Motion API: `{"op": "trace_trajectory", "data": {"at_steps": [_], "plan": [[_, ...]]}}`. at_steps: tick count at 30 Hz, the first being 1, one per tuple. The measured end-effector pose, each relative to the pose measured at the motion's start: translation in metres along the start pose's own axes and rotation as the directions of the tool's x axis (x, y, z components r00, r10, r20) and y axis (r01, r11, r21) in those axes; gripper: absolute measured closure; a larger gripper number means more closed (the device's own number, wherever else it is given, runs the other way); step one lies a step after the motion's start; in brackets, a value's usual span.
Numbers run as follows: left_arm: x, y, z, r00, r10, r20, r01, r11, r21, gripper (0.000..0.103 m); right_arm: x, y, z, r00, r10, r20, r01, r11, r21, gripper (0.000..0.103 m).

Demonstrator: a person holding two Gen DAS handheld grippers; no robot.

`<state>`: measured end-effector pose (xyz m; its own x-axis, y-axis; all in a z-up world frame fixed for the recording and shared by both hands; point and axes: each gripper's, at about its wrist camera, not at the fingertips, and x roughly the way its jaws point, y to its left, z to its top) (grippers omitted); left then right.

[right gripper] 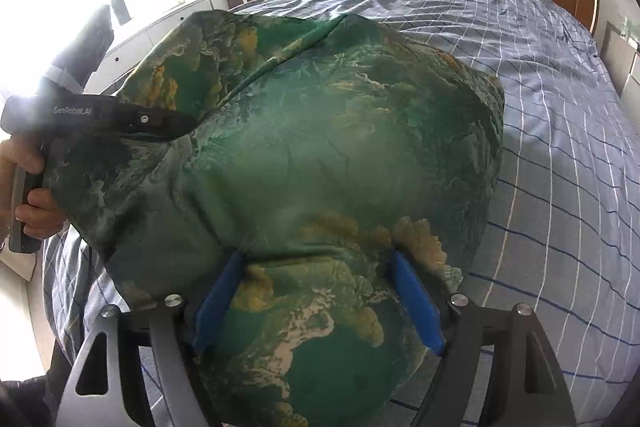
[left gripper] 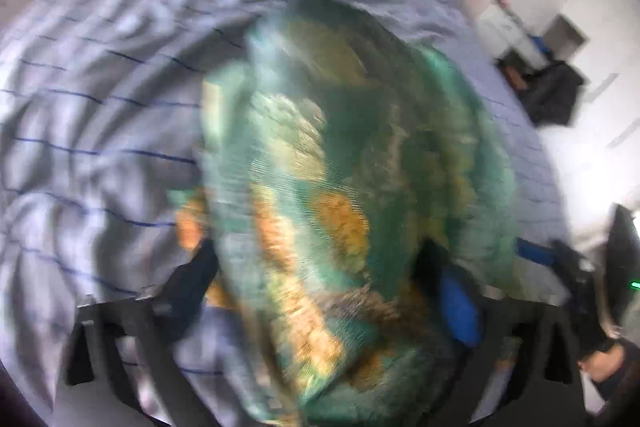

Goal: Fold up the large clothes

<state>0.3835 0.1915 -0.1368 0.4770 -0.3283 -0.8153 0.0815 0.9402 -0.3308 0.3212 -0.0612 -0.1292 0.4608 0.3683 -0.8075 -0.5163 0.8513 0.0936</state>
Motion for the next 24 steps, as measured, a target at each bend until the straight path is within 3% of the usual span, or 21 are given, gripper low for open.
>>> {"op": "trace_trajectory", "data": {"at_steps": [12,17,21,24], "plan": [[-0.064,0.025,-0.013,0.993,-0.018,0.115,0.028,0.996,-0.088,0.002,-0.025,-0.004,0.017,1.000,-0.007,-0.008,0.008,0.998,0.063,0.020],[-0.090,0.029,-0.025,0.985,0.037,0.169,-0.019,0.994,-0.109,0.002,-0.050,-0.012,0.041,0.999,-0.019,0.027,0.016,0.997,0.082,0.020],[-0.105,0.033,-0.041,0.975,0.082,0.205,-0.058,0.991,-0.118,0.002,-0.052,-0.019,0.064,0.995,-0.100,-0.009,0.100,0.992,0.073,0.020],[-0.112,0.041,-0.057,0.971,0.100,0.216,-0.067,0.986,-0.154,0.002,-0.055,-0.020,0.077,0.999,-0.051,0.018,0.049,0.995,0.089,0.020]]}}
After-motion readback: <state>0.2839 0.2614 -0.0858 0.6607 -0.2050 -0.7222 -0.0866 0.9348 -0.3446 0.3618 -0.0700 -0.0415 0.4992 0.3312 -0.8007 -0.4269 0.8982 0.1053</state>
